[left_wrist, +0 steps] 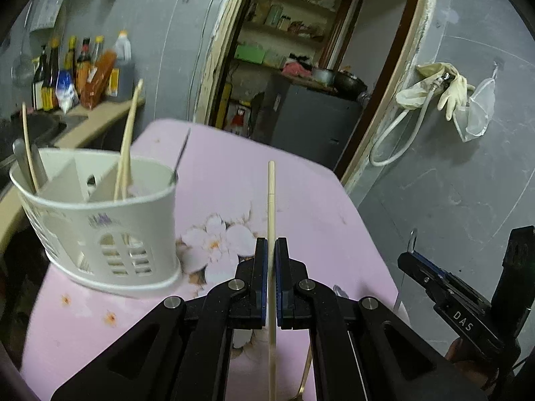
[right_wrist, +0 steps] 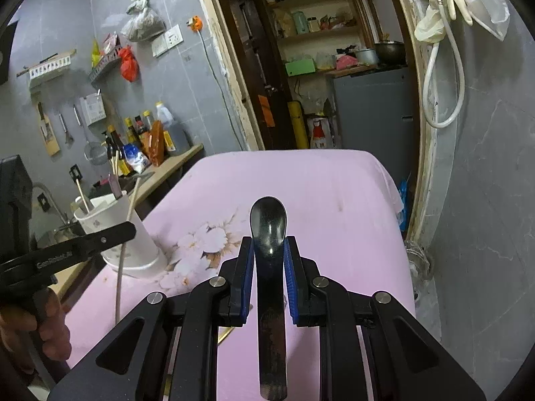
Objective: Organize utensils
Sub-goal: 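Carry the chopstick with the left tool while the right tool carries the spoon to the caddy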
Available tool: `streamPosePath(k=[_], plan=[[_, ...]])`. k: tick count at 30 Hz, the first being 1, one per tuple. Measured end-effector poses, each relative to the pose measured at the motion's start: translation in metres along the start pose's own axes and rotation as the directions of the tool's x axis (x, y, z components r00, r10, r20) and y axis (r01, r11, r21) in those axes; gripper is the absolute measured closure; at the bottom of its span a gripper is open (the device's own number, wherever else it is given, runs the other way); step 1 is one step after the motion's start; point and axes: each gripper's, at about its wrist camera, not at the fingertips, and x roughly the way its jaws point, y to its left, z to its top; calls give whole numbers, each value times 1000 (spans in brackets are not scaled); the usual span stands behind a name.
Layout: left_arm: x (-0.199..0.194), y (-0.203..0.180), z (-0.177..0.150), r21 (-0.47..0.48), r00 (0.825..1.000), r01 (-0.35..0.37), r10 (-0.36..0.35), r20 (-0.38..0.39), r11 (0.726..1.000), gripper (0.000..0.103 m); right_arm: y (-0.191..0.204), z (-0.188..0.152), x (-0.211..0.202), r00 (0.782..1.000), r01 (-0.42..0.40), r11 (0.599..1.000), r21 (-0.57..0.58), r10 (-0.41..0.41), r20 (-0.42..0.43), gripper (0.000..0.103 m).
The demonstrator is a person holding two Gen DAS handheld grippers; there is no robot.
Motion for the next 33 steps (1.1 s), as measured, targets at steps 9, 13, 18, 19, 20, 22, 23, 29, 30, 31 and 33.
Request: streamPosePath(k=[9, 13, 18, 19, 20, 22, 23, 29, 30, 31, 33], plan=[[-33, 27, 36, -74, 994, 0, 8, 107, 997, 101, 23, 27, -15, 995, -20, 1000, -22, 22, 93, 88], [-51, 51, 55, -106, 987, -19, 36, 159, 994, 101, 41, 42, -17, 990, -40, 998, -46, 46, 131, 88], [-77, 87, 82, -153, 971, -29, 65, 231, 988, 101, 71, 65, -15, 982, -89, 995, -48, 95, 164, 88], [-82, 97, 87, -164, 966, -28, 69, 250, 986, 101, 76, 68, -15, 979, -102, 994, -48, 109, 171, 88], [-87, 105, 92, -173, 961, -30, 76, 265, 984, 101, 82, 71, -15, 977, -115, 992, -49, 122, 177, 88], [-96, 122, 103, -186, 951, -40, 94, 293, 982, 101, 98, 80, -13, 970, -142, 988, -59, 151, 189, 88], [-100, 131, 107, -192, 946, -47, 105, 307, 980, 101, 105, 83, -12, 967, -155, 986, -63, 164, 195, 88], [-109, 175, 126, -218, 927, -71, 145, 347, 973, 101, 151, 102, -9, 938, -228, 969, -92, 244, 247, 88], [-109, 182, 129, -220, 923, -74, 151, 355, 973, 101, 159, 104, -9, 933, -235, 967, -99, 253, 255, 88], [-109, 187, 130, -221, 921, -78, 155, 358, 972, 101, 166, 106, -8, 931, -239, 965, -104, 258, 260, 88], [-107, 196, 131, -226, 916, -87, 167, 364, 970, 101, 178, 108, -4, 926, -244, 963, -114, 266, 266, 88]])
